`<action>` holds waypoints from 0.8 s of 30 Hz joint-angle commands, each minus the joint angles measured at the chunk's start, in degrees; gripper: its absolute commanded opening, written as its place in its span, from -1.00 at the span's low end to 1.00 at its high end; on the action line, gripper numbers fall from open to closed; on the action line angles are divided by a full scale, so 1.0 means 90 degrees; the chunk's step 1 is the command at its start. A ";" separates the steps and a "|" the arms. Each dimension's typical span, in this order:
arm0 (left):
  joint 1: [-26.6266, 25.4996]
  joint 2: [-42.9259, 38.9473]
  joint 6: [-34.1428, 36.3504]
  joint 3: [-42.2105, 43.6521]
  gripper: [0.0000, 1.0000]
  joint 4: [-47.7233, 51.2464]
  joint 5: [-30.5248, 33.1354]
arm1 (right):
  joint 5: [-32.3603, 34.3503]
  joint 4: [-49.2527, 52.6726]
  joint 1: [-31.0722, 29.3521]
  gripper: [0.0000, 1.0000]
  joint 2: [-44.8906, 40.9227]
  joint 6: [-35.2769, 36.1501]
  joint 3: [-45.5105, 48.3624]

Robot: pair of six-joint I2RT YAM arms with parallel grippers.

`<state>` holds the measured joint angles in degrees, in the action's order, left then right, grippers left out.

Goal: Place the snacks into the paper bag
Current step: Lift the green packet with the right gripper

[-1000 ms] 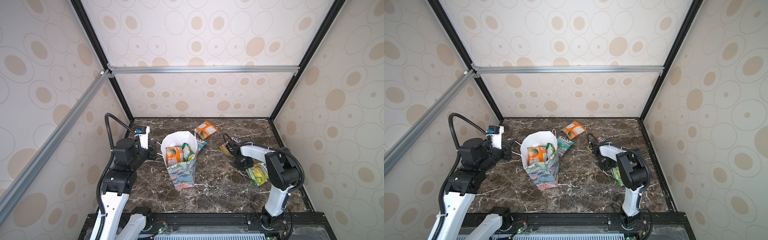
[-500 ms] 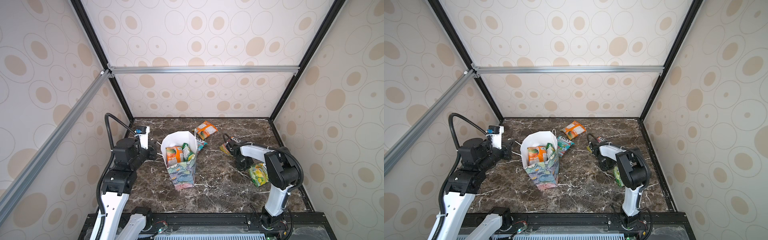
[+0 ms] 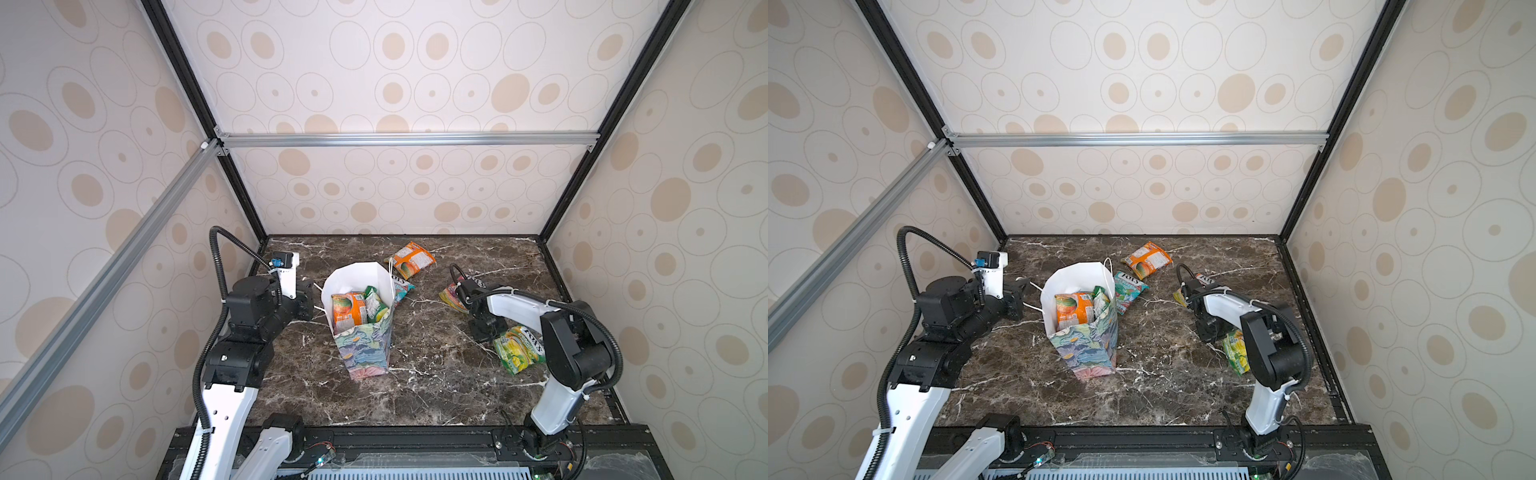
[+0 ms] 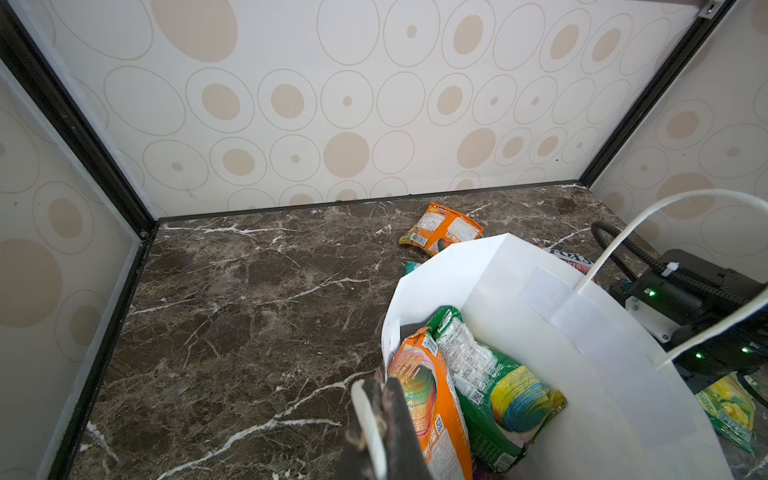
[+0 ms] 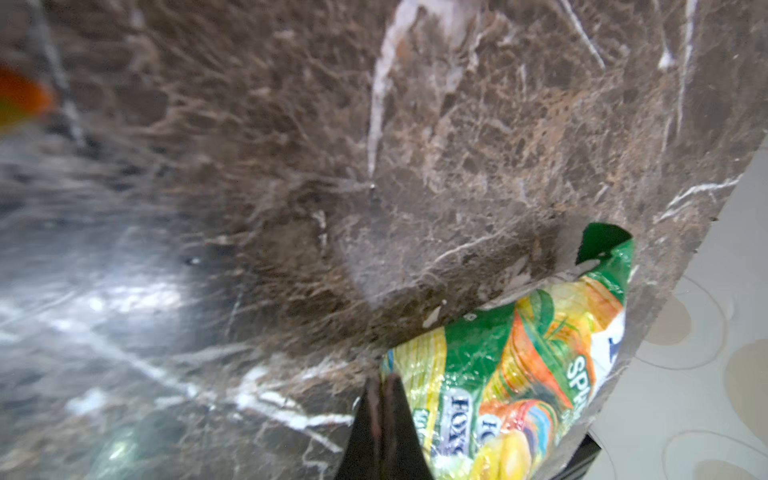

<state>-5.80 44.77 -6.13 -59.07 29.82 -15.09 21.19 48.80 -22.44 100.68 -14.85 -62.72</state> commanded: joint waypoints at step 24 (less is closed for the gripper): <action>-0.0010 0.0085 0.0174 -0.0228 -0.96 0.0049 -0.0030 | -0.2103 -0.0549 0.0005 -1.00 -0.2506 -0.0030 0.0787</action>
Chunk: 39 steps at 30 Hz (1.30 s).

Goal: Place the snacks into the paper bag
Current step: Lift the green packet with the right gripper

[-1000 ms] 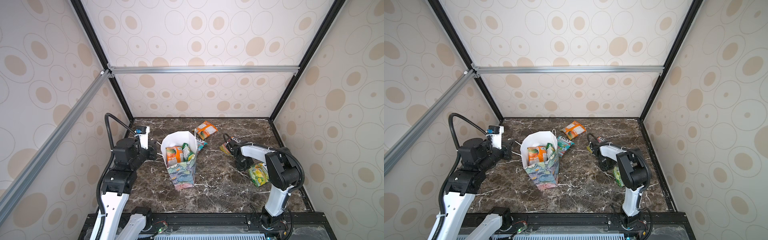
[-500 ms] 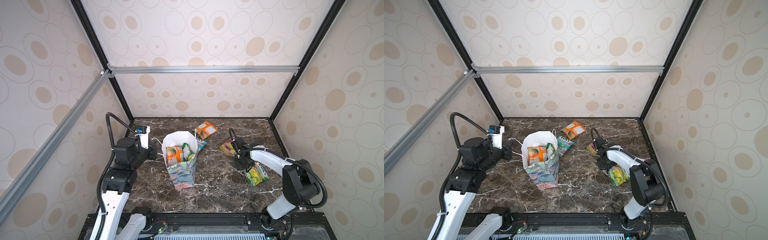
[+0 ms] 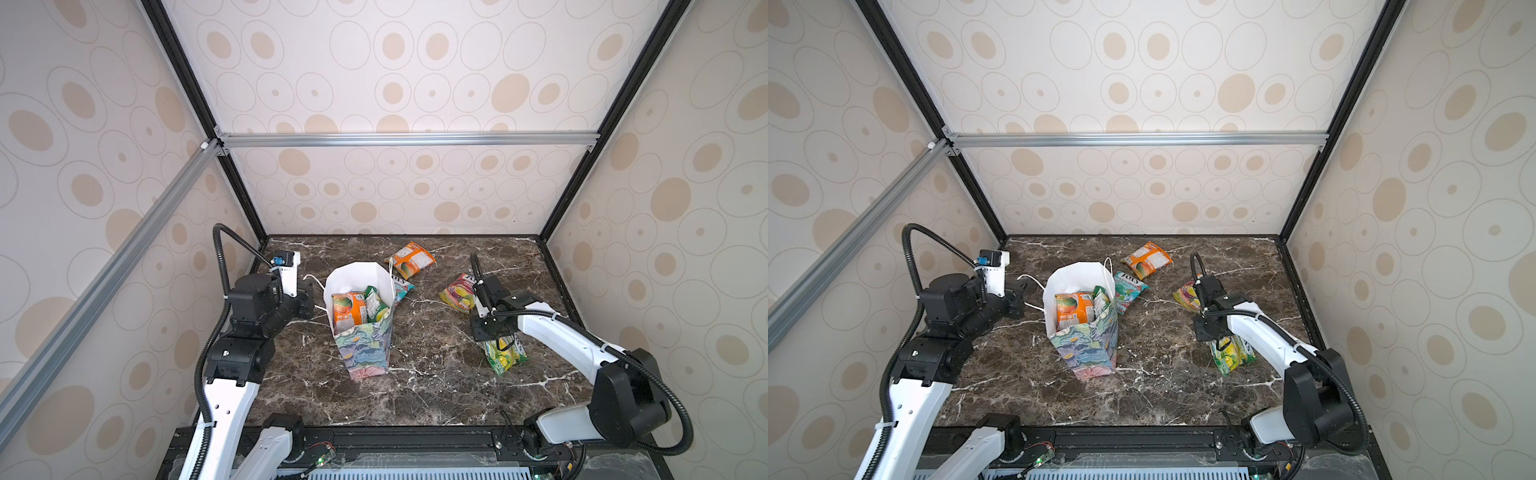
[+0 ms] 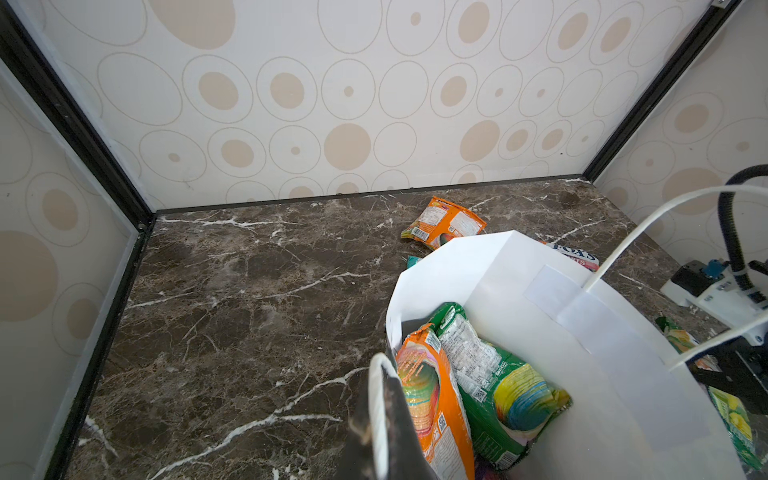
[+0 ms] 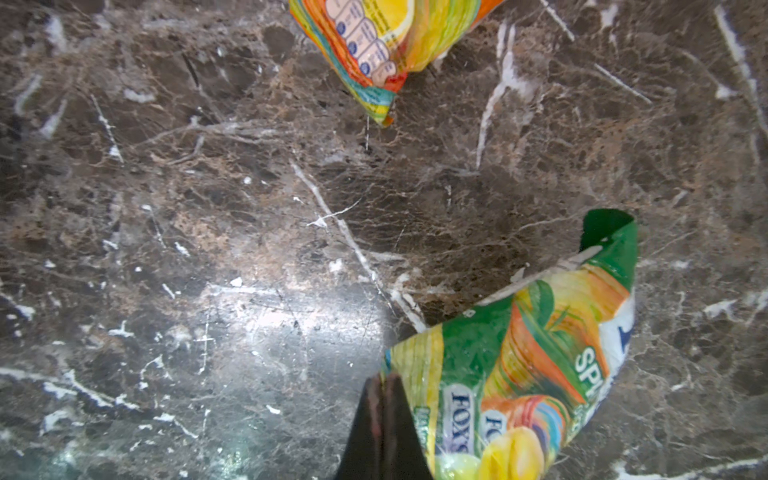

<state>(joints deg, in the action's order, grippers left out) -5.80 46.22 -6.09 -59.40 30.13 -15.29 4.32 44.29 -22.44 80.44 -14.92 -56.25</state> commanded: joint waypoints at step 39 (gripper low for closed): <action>-0.0010 -0.0166 0.0188 -0.0178 -0.95 0.0042 -0.0032 | -0.1484 0.0081 -0.0170 -1.00 -0.2112 -0.0121 -0.0829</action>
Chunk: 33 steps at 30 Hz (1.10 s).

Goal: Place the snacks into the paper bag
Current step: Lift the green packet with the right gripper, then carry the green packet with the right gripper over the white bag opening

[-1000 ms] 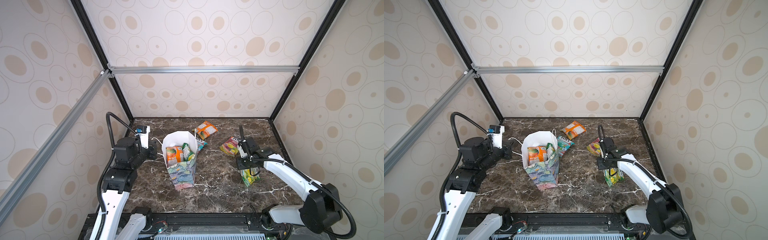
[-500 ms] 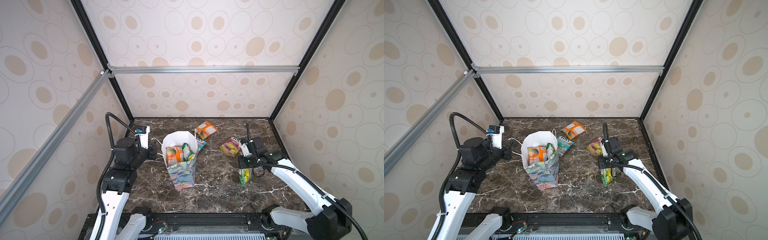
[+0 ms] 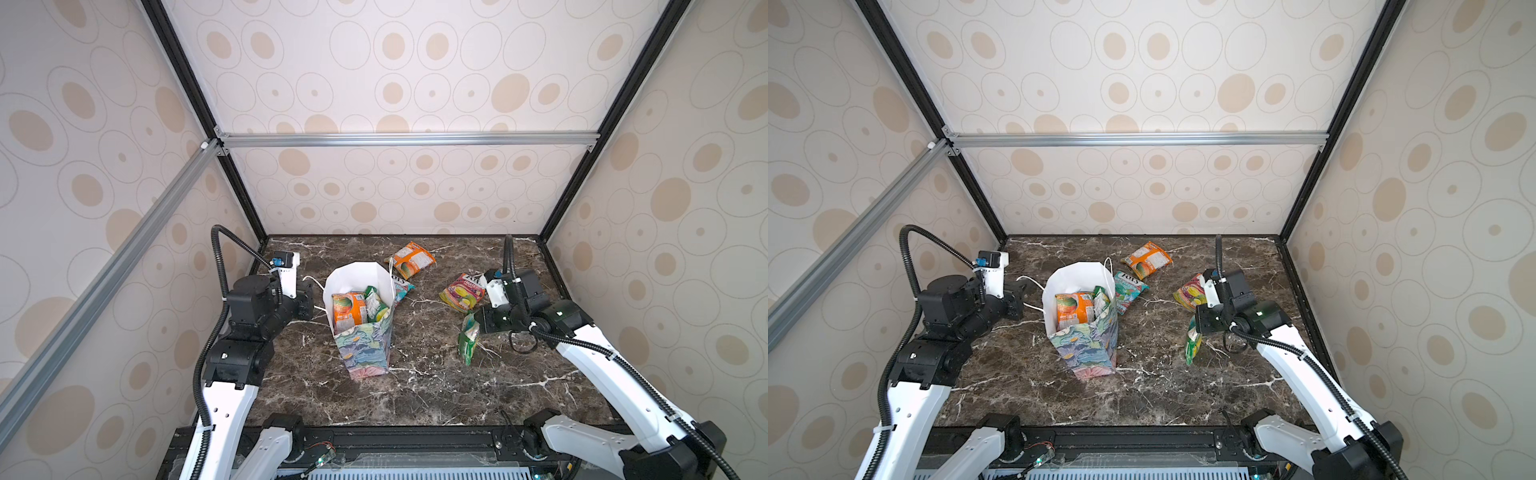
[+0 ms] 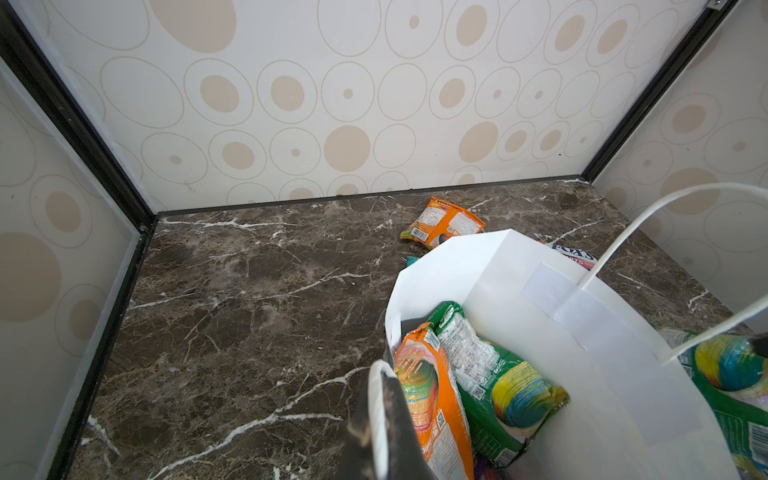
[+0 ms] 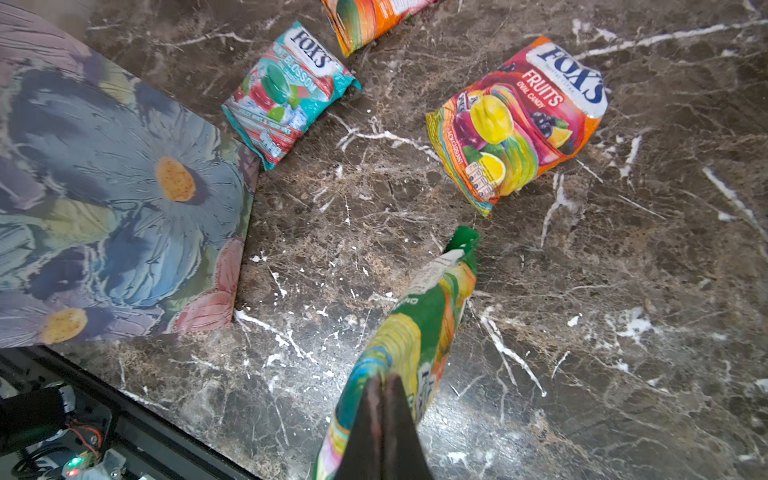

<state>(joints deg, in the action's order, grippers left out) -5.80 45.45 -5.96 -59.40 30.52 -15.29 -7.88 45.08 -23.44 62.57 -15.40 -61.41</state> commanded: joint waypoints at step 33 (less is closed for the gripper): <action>-0.0014 -0.0118 0.0191 -0.0178 -0.96 0.0017 0.0044 | 0.0691 0.0533 -0.2459 -1.00 0.0651 0.0633 -0.3585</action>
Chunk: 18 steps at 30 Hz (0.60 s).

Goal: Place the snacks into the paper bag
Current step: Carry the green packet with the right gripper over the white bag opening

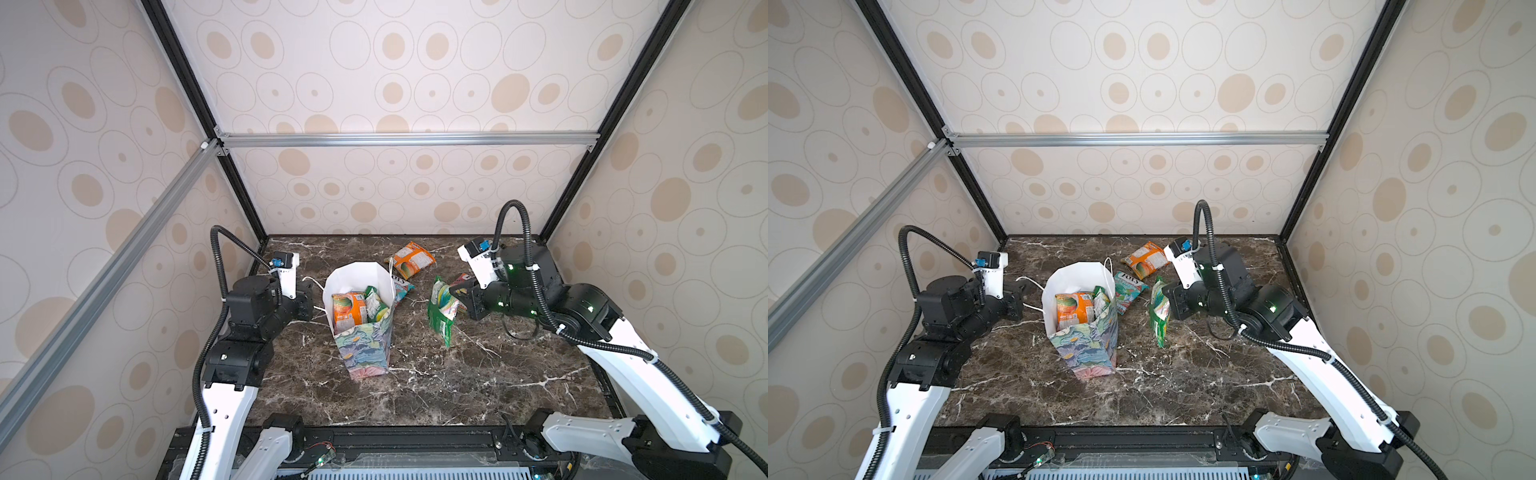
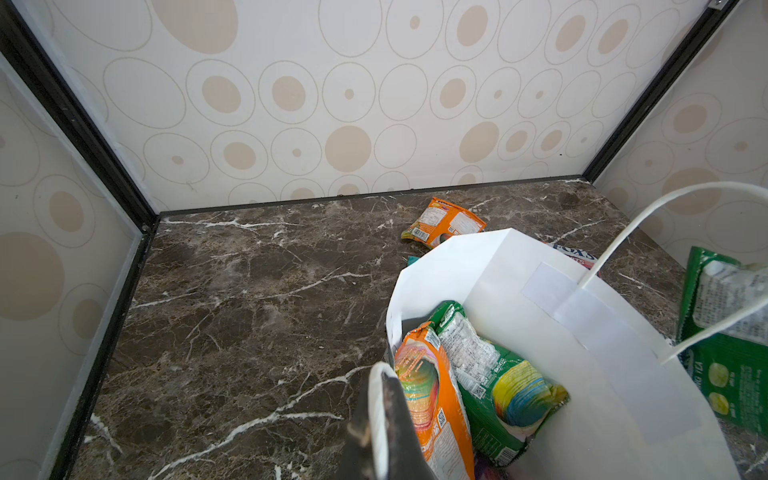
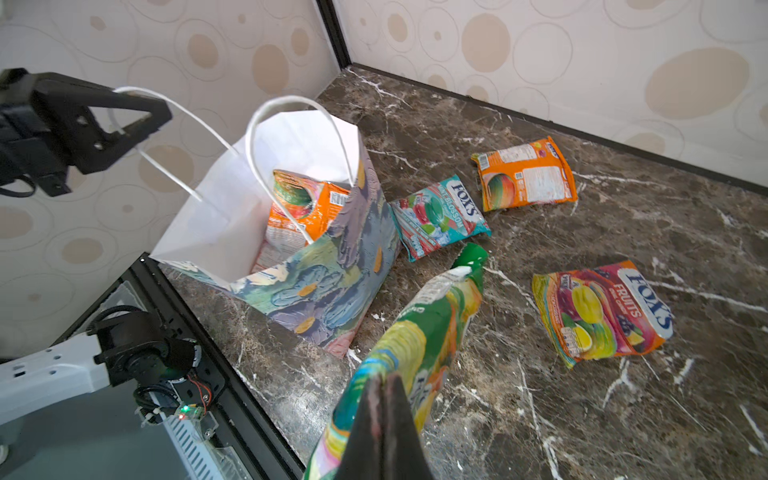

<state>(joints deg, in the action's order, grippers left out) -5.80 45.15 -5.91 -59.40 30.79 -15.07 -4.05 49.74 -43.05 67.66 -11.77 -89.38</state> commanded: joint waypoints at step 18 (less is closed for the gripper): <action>-0.0010 -0.0211 0.0149 -0.0092 -0.95 -0.0056 -0.0024 | 0.0899 0.0872 -0.2097 -1.00 0.2092 0.1298 -0.4213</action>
<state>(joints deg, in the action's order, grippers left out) -5.80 44.27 -5.91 -59.40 31.00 -15.09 2.42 56.90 -60.40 85.14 -2.94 -123.02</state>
